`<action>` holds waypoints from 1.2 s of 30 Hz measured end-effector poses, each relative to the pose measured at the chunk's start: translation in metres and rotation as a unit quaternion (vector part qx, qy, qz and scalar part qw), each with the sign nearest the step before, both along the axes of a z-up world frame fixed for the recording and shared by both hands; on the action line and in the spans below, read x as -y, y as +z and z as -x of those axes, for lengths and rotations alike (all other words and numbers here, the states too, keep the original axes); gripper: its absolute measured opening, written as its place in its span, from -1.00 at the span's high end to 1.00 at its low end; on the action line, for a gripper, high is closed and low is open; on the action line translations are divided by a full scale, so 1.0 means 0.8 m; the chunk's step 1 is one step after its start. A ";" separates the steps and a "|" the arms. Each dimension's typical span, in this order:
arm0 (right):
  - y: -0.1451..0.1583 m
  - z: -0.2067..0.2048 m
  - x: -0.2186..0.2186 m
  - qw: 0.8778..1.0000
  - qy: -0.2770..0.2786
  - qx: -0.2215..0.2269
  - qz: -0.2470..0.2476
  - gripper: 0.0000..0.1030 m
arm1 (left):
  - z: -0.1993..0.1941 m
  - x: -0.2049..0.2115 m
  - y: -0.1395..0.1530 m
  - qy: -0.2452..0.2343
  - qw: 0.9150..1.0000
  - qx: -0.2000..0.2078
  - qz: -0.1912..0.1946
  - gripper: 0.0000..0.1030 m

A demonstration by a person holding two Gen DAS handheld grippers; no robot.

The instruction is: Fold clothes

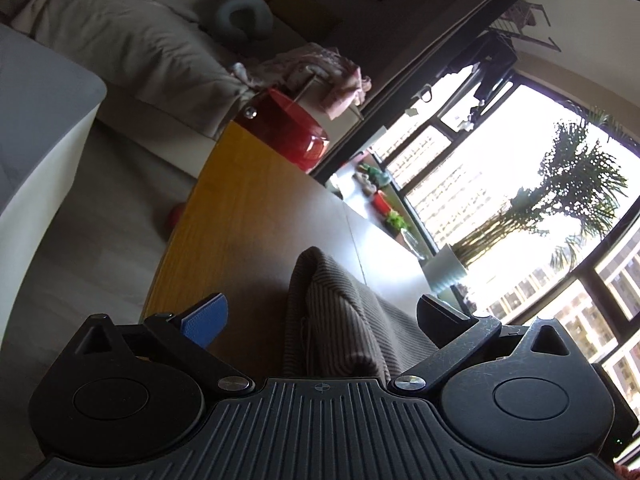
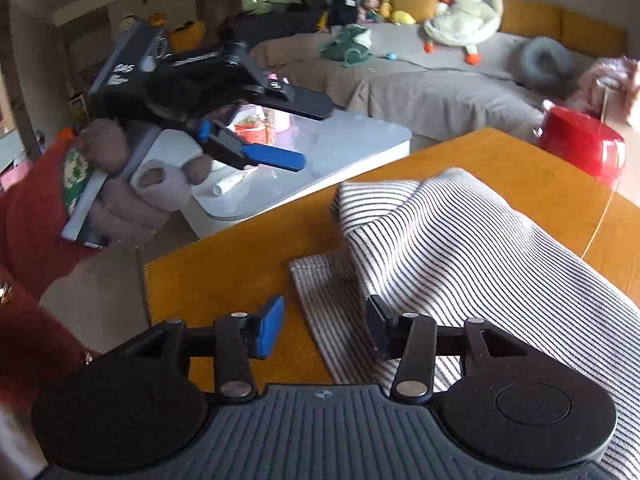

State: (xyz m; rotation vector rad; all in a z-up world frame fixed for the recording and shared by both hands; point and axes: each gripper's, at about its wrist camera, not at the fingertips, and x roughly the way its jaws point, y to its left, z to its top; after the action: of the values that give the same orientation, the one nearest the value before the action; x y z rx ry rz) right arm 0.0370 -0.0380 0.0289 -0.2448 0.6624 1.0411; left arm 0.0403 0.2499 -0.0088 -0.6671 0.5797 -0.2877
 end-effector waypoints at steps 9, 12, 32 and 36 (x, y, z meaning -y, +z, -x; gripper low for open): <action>0.033 -0.002 0.075 0.989 -0.130 0.067 -0.020 0.07 | -0.005 0.062 0.006 -0.082 0.995 0.017 -0.047 -1.00; 0.024 0.007 0.043 0.988 -0.094 0.122 0.029 -0.13 | -0.005 0.076 0.007 -0.082 0.993 0.013 -0.079 -1.00; 0.003 -0.100 0.040 0.967 -0.178 -0.122 -0.132 0.54 | -0.002 0.024 -0.030 -0.050 0.998 -0.024 0.024 -1.00; -0.003 -0.101 0.056 0.963 -0.182 -0.128 -0.153 0.54 | -0.017 0.038 -0.042 -0.103 0.988 -0.027 0.113 -1.00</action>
State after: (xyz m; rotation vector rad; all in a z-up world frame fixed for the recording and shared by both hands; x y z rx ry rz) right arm 0.1175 -0.0825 0.0264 0.2781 0.7340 0.8093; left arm 0.0541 0.2193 -0.0423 -0.8369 0.6760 -0.5360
